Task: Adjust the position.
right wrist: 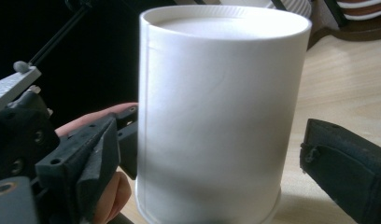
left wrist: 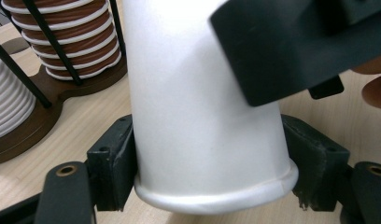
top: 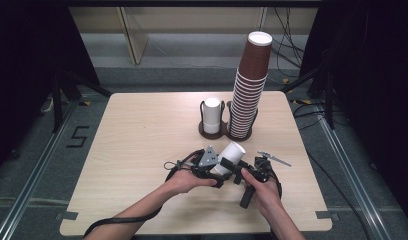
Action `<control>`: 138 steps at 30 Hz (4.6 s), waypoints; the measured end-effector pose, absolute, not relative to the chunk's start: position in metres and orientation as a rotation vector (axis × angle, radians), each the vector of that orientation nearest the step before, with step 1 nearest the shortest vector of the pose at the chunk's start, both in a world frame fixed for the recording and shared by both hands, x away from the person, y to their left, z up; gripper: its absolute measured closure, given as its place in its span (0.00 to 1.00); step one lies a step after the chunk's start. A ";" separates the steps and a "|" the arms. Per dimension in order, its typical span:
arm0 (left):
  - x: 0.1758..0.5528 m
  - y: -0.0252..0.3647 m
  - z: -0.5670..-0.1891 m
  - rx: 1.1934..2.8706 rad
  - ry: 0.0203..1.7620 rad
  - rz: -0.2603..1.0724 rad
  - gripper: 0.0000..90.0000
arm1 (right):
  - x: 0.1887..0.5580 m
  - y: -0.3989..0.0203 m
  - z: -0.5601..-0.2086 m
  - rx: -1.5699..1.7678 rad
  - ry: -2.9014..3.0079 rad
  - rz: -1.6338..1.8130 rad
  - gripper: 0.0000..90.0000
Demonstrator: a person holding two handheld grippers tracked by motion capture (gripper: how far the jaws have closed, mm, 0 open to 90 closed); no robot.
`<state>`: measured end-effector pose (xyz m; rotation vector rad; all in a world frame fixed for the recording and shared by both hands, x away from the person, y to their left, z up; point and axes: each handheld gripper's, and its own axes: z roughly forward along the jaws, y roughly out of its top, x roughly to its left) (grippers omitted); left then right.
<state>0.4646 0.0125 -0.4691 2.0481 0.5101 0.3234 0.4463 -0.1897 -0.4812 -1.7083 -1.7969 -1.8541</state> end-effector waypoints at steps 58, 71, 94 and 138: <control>0.448 0.076 -0.445 2.431 0.278 0.303 0.29 | 0.451 -0.212 -0.461 -0.629 -3.063 -1.013 0.17; 0.440 0.070 -0.440 2.530 0.176 0.300 0.29 | 0.453 -0.204 -0.457 -0.273 -3.085 -0.871 0.19; 0.438 0.048 -0.435 2.708 0.019 0.248 0.29 | 0.451 -0.183 -0.448 -0.124 -3.092 -0.874 0.19; 0.429 0.026 -0.431 2.738 -0.127 0.270 0.30 | 0.446 -0.145 -0.444 0.010 -3.047 -0.939 0.34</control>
